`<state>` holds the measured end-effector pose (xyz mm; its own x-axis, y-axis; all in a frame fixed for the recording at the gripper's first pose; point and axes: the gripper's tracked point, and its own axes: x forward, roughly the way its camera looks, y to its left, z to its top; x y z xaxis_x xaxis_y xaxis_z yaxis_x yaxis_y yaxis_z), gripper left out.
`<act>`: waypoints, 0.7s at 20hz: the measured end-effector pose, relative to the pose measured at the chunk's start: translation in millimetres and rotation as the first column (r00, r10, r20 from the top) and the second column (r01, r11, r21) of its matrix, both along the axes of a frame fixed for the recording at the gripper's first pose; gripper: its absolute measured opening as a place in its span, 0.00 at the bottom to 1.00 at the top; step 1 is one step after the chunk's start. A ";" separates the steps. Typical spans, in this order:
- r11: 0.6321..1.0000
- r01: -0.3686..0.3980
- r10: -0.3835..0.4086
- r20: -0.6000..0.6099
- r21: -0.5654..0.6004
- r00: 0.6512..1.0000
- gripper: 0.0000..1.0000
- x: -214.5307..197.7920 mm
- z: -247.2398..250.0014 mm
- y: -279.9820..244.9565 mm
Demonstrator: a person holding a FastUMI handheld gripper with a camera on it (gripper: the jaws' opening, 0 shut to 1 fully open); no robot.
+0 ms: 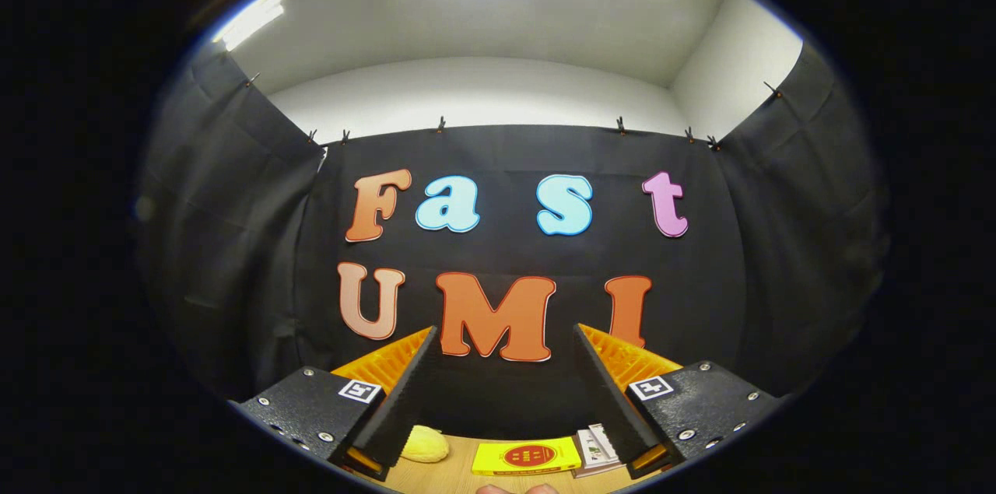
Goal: Open the storage box then place both shoes into the box .Put the left shoe in first, then the right shoe, with the right side of both shoes facing outward in a uniform manner.
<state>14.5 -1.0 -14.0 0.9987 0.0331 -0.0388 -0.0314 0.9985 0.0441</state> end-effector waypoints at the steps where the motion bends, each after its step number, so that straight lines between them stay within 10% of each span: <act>1: 1.000 0.000 0.000 -0.003 0.003 1.000 0.99 0.7 -1.0 -1.0; 14: 0.998 -0.008 0.013 -0.086 0.068 0.996 1.00 2.9 -27.6 -8.0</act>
